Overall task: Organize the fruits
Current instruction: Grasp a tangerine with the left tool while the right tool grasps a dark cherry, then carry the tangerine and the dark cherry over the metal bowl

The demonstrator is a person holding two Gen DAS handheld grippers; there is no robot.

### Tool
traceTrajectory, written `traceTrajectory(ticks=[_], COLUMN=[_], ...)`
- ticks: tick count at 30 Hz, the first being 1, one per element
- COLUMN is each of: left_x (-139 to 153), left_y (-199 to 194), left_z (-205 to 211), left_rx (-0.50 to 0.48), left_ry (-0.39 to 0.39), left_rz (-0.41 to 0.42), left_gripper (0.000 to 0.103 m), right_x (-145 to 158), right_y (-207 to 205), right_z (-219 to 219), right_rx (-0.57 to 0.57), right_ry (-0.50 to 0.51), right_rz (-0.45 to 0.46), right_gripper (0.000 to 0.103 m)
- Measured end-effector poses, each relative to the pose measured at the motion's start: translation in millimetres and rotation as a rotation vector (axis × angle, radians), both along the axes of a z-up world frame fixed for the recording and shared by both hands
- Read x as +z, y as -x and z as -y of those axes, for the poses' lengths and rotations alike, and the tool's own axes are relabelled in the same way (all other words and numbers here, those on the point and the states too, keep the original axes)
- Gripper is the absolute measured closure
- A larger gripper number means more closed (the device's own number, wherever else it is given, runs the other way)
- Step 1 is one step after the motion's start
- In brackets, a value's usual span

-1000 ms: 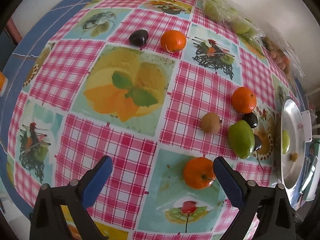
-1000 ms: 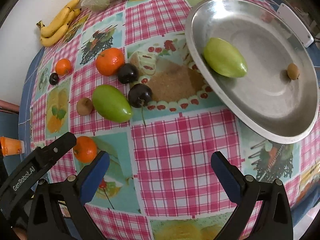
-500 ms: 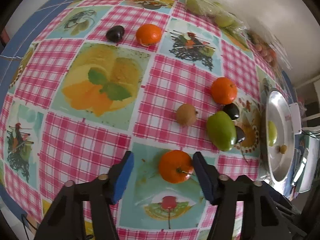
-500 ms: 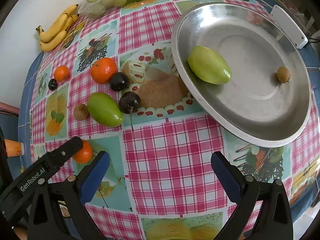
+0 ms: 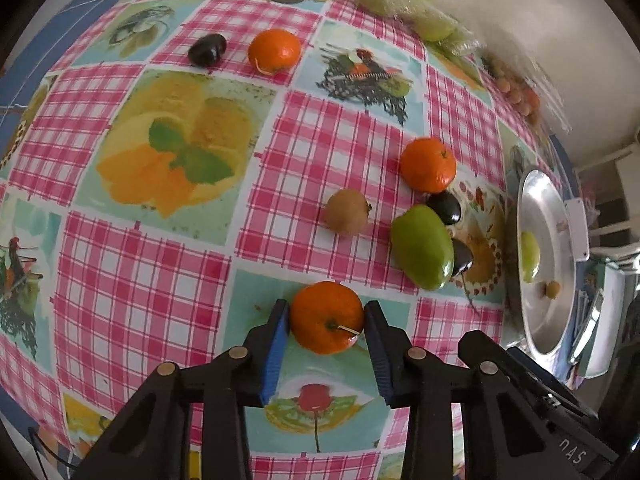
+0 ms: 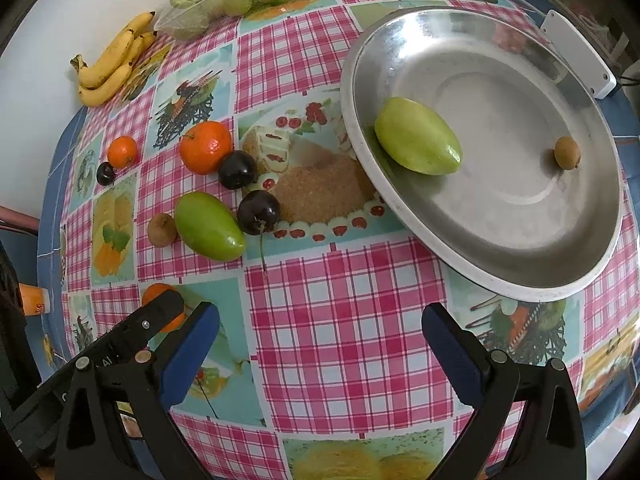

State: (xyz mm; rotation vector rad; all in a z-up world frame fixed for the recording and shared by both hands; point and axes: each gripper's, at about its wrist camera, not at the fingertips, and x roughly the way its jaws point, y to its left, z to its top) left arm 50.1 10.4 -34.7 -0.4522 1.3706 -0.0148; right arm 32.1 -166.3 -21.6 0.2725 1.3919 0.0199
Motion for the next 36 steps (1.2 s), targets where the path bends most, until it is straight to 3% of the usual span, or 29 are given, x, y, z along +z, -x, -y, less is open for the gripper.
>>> traceTrajectory(ticks=[7,11,14,20,26,36], left_x=[21.7,30.9,38.2,40.2,37.2,29.6], left_y=[-6.1,-10.1,-8.3,-15.2,-22.4,-32.5], left_z=[-13.2,-18.8,-25.8,-27.0,-25.5,-22.9], left_rx=[0.038,0.05,0.054,0.058,0.061,0.06], left_ry=[-0.024,-0.034,-0.036,-0.029,-0.009,-0.008], left_rz=[0.08,0.109,0.127,0.134,0.125,0.107], left_gripper=[0.063,0.063,0.063,0.063,0.063,0.063], right_x=[24.6,31.4,29.6,15.5,10.3,-8.5], right_y=[-7.7,-13.2,-20.0,-31.6,-40.2,-49.7], right_z=[-0.2,-5.3,-10.1,-8.2,-9.0,-17.1], right_rx=[0.0,0.019,0.037,0.018,0.021,0.038], right_ry=[-0.1,-0.129,-0.13,-0.131,-0.157,-0.106], right_rz=[0.142,0.18,0.182,0.146,0.138,0.085], right_gripper=[0.002,0.006,0.029,0.061,0.073,0.076])
